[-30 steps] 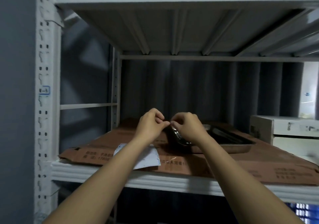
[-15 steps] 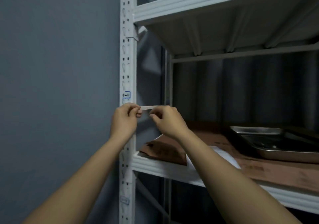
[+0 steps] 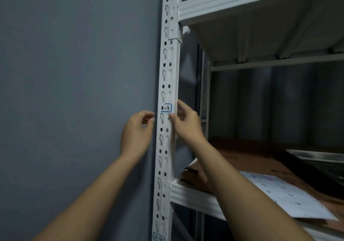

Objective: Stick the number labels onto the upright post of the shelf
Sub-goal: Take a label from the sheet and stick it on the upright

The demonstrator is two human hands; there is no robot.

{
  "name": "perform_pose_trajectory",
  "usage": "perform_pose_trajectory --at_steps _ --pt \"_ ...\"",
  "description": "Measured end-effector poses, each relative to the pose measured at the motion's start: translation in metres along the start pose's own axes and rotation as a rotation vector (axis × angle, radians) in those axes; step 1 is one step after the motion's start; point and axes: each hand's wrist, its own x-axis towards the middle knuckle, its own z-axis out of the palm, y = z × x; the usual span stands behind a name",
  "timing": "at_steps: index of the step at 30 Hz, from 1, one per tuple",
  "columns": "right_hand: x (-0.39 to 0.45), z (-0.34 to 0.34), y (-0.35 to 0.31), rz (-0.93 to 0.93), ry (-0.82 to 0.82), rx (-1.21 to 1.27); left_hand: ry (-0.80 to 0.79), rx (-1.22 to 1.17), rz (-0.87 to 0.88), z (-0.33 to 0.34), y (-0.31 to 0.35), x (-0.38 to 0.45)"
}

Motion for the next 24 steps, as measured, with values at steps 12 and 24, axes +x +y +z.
perform_pose_trajectory --at_steps 12,24 --pt "0.004 -0.002 0.003 0.040 -0.033 0.007 0.106 0.024 -0.070 0.027 0.011 0.006" --pt "0.000 0.014 0.008 0.053 0.043 -0.043 0.207 -0.022 -0.067 0.037 0.010 0.004"
